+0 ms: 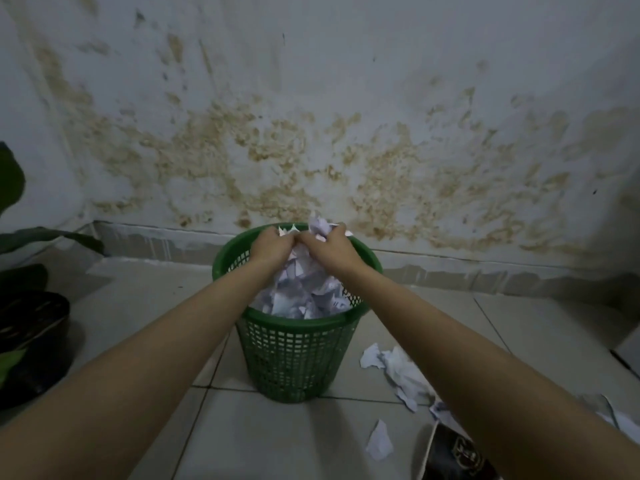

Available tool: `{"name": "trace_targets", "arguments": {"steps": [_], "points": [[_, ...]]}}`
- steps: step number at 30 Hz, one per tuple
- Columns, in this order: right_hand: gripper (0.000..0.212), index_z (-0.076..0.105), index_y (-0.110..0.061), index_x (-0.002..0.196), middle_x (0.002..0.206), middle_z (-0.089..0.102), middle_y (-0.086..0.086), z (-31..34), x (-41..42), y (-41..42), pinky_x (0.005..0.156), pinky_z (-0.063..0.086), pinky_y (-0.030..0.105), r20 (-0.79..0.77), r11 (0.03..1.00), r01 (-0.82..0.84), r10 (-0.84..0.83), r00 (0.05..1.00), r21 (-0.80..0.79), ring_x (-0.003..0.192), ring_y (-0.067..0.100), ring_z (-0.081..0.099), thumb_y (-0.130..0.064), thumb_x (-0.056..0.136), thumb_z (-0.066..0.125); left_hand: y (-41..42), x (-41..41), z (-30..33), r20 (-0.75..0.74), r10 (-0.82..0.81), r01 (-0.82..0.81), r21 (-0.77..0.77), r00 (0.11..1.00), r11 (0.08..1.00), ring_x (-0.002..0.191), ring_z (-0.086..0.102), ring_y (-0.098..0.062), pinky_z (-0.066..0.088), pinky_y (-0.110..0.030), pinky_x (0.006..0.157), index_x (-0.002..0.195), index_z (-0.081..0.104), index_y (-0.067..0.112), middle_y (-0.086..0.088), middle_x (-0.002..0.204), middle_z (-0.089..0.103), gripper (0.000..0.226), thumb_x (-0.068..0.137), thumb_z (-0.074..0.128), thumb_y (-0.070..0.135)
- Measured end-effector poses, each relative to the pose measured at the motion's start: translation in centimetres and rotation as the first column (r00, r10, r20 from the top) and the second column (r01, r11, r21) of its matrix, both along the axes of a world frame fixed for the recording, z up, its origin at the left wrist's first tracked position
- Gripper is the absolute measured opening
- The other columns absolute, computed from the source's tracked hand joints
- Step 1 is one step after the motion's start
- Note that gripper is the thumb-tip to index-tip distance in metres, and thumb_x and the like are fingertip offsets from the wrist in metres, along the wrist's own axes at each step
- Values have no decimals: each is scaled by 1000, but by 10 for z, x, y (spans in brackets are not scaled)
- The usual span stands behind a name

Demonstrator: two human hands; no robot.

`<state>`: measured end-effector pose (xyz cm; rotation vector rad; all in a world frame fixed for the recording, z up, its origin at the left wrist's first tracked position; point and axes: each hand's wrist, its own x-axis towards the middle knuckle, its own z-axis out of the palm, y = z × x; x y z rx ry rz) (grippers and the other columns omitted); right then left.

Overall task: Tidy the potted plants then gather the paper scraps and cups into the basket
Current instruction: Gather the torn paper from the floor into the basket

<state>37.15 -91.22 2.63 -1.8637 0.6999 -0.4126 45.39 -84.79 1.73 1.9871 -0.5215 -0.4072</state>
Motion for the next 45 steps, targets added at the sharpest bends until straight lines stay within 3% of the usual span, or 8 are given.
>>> {"name": "trace_targets", "arguments": {"steps": [5,11,15,21,26,31,37,45], "points": [[71,15,-9,149,155,18,14,0,-6,-18,115,23,44,-348,967,-215,156,925,-138,140,31,25,-56,95,16,7,12,-14,231,-400,157,663,887,731,131,41,-34,33,-43,109,140,41,16,-19,147,37,71,94,7,59],[66,33,-2,142,149,32,19,15,-9,-13,109,27,37,-350,942,-182,76,934,-282,134,32,35,-45,99,6,14,8,-8,405,-468,61,702,786,709,143,12,-35,10,-53,115,148,21,25,-15,156,11,64,94,9,58],[58,28,-6,144,153,25,16,0,-20,-7,112,28,40,-615,892,-408,213,759,-194,136,32,33,-41,101,11,23,3,-16,157,-666,233,858,730,458,143,16,-33,16,-48,117,150,7,17,-14,158,7,73,93,25,59],[40,57,-6,104,107,57,18,21,-46,-5,83,40,30,-384,785,-258,28,923,-563,97,25,53,-31,101,26,42,-12,12,458,-575,35,762,678,647,143,16,-32,-1,-62,112,146,26,28,-9,156,19,67,90,31,64],[35,57,-3,114,107,60,15,38,-98,38,67,38,27,-327,685,-300,95,940,-663,87,22,53,-27,100,34,83,-65,30,577,-325,168,308,750,936,125,47,-24,21,-54,113,126,56,21,-6,136,53,41,94,44,42],[29,62,-2,105,108,64,15,3,-156,77,65,37,24,-224,694,-231,103,969,-682,88,23,55,-22,96,44,134,-131,-10,546,-96,185,-111,832,976,118,50,-26,36,-48,105,113,62,10,-11,122,58,28,91,51,23],[30,60,-1,117,123,59,18,-100,-197,111,89,36,28,-629,785,-500,189,754,-364,111,29,54,-11,92,48,197,-150,-110,334,-151,76,225,930,971,104,55,-29,42,-34,87,111,60,2,-16,113,60,24,92,48,10],[56,19,2,143,152,13,21,-189,-248,165,114,15,49,-831,690,-660,153,534,-297,141,36,14,-5,93,41,243,-207,-202,211,-361,156,630,908,760,146,4,-21,14,-24,116,146,19,1,-9,156,10,52,97,32,12]]}}
